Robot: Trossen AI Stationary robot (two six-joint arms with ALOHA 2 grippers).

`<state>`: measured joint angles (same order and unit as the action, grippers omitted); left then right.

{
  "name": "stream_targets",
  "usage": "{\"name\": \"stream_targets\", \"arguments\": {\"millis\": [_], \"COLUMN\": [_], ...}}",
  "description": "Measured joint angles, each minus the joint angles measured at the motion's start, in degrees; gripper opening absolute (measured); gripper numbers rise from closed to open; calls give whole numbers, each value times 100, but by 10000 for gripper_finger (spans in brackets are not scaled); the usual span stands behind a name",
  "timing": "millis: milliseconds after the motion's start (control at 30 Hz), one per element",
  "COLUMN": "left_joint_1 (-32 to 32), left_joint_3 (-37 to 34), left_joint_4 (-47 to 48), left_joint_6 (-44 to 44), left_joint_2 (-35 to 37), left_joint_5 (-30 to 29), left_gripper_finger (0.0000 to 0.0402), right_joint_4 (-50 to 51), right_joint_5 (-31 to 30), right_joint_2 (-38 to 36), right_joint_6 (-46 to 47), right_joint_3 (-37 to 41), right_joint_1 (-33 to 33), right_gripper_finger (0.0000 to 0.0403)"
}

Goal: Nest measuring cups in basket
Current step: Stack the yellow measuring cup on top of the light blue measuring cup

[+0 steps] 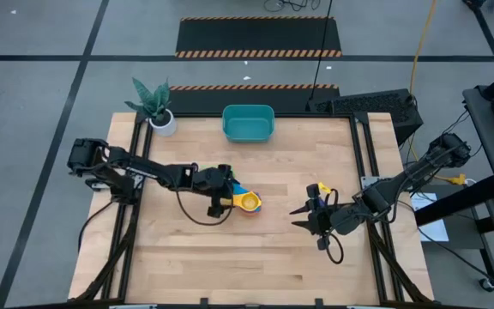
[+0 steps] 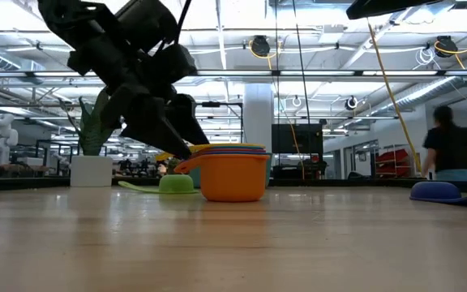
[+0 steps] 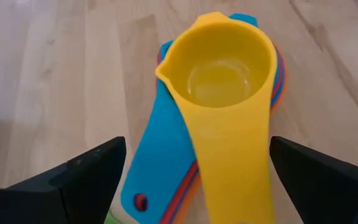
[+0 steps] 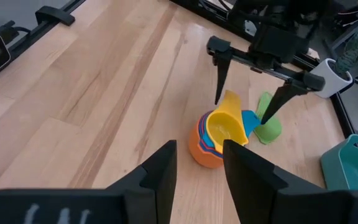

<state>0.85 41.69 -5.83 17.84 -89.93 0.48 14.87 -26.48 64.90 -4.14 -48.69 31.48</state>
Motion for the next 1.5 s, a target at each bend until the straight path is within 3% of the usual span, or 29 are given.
{"name": "stream_targets", "arguments": {"millis": [300,500,900,1067,1233,1500], "left_joint_1": [-416,-454,-226,7,358,864], "left_joint_3": [2,2,3,93,181,179], "left_joint_4": [-71,-274,-224,-265,-186,-39], "left_joint_6": [274,456,-336,-984,-1376,-1726], "left_joint_2": [-232,-608,-523,-466,-426,-426], "left_joint_5": [876,955,728,478,310,-684], "left_gripper_finger": [399,385,220,178,177,226], "right_joint_4": [4,4,36,37,31,26], "right_joint_5": [2,-1,-10,-22,-22,-22], "right_joint_2": [0,-2,-2,-2,-2,-2], "right_joint_6": [-27,-65,-66,-66,-63,-63], "right_joint_3": [0,0,0,0,0,0], "right_joint_1": [0,0,0,0,0,0], "right_gripper_finger": [125,125,125,125,125,125]}}
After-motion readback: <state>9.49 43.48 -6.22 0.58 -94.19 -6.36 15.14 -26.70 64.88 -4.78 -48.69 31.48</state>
